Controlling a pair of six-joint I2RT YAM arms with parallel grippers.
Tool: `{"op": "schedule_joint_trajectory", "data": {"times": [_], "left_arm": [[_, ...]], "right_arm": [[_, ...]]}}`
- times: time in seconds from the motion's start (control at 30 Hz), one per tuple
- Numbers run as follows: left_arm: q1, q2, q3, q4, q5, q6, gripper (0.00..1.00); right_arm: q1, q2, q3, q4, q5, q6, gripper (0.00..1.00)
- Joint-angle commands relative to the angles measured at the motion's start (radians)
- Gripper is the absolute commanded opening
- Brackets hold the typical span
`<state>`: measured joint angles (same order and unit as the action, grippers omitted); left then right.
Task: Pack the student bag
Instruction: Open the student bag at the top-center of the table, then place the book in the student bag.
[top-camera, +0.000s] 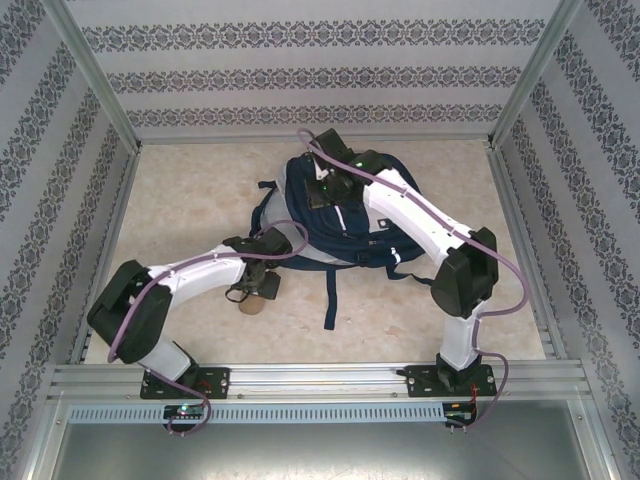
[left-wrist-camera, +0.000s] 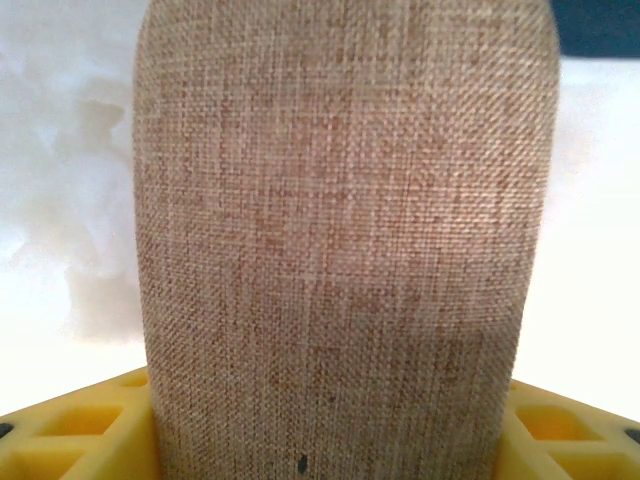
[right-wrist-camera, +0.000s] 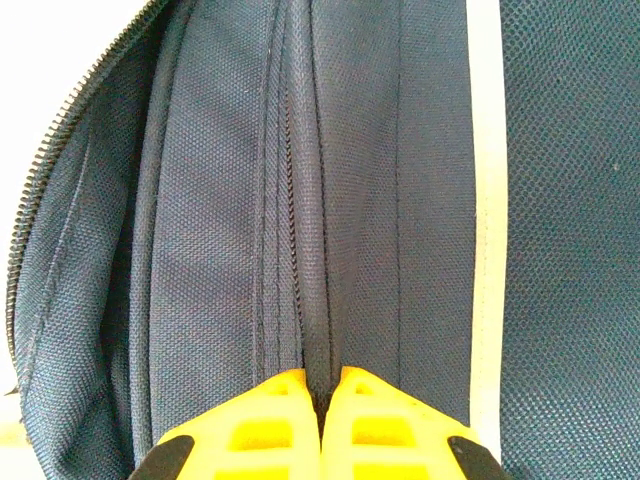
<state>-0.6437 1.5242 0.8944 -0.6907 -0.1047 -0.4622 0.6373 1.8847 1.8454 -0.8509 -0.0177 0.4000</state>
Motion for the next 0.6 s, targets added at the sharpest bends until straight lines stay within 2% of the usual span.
{"op": "schedule_joint_trajectory", "data": {"times": [0.0, 0.13, 0.27, 0.47, 0.57], "left_arm": [[-0.012, -0.089, 0.005, -0.051, 0.014, -0.066, 0.54], [-0.011, -0.143, 0.067, -0.077, 0.037, -0.124, 0.55], [-0.006, -0.126, 0.205, -0.058, 0.053, -0.199, 0.57], [0.042, 0.05, 0.404, 0.005, 0.089, -0.351, 0.57], [0.064, 0.152, 0.503, -0.012, 0.052, -0.39, 0.57]], "right_arm": [[-0.037, -0.09, -0.028, 0.072, -0.062, 0.058, 0.0], [-0.055, -0.125, -0.046, 0.093, -0.103, 0.077, 0.0], [-0.067, -0.17, -0.085, 0.139, -0.157, 0.1, 0.0], [-0.067, -0.203, -0.118, 0.167, -0.208, 0.118, 0.0], [-0.067, -0.22, -0.135, 0.17, -0.215, 0.12, 0.0]]}}
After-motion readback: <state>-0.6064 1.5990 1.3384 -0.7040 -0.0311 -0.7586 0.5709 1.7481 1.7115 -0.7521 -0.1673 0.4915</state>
